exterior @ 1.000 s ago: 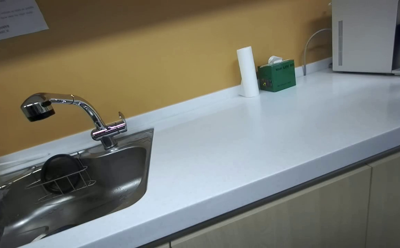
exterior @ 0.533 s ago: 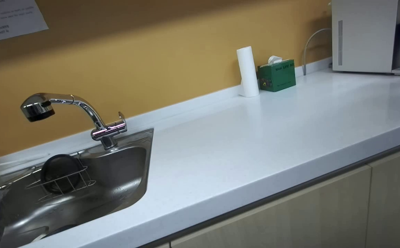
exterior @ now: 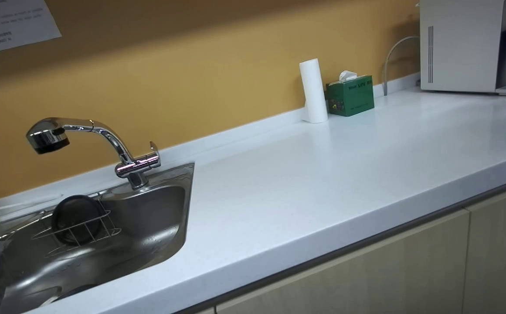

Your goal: Move the blue cup to the countertop

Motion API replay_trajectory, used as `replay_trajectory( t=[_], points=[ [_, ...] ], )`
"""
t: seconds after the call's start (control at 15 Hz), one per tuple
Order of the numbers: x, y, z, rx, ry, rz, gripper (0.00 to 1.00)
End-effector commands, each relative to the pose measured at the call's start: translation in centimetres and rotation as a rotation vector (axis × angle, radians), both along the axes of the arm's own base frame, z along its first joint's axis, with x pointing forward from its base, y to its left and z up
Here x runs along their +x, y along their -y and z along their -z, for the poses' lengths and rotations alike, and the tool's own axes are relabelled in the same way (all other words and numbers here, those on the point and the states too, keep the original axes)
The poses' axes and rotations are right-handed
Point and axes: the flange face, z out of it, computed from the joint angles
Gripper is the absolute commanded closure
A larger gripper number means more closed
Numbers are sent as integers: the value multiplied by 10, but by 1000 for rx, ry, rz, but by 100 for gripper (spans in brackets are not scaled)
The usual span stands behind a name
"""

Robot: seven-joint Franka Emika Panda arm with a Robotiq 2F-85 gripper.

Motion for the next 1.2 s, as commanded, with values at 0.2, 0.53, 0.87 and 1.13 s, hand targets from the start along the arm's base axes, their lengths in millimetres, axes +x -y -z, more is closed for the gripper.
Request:
replay_trajectory(
  t=[0.2, 0.53, 0.87, 1.13],
  points=[
    [14, 13, 7, -33, 25, 4, 0],
    [31, 8, 18, -39, 47, -22, 0],
    [43, 24, 13, -68, 86, -1, 0],
    [51, 38, 6, -84, 106, 23, 0]
  ],
)
